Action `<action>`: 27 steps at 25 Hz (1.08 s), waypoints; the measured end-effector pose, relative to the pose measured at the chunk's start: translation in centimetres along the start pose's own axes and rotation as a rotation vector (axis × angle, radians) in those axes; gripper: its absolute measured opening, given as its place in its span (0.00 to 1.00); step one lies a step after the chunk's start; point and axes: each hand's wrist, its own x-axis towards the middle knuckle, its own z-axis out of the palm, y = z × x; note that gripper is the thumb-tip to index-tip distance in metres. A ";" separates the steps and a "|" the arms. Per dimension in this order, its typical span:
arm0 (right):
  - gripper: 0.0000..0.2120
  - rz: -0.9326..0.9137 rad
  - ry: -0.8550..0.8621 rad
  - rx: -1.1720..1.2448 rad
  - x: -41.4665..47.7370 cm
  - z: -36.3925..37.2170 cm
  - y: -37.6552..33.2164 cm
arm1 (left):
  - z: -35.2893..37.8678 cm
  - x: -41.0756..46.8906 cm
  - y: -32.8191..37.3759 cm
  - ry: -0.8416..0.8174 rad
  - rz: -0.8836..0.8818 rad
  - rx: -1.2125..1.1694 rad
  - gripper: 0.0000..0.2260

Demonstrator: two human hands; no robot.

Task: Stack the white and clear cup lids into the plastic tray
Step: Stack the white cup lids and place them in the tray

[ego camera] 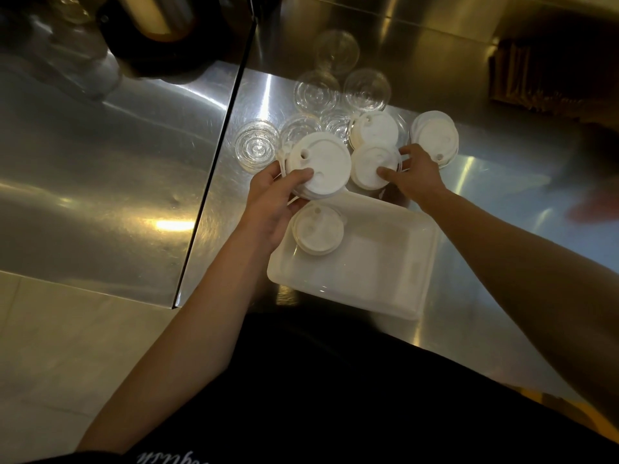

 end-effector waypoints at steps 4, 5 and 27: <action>0.21 0.027 -0.028 0.211 -0.8 -0.9 0.5 | 0.0 -0.1 -0.1 -0.020 0.006 -0.014 0.13; 0.18 0.042 -0.025 0.282 -1.2 -1.3 0.5 | 0.1 -0.2 -0.2 -0.029 0.006 -0.018 0.14; 0.08 0.157 -0.095 1.148 -14.9 -1.9 -3.4 | -0.5 -3.5 -1.0 -0.130 0.071 0.016 0.17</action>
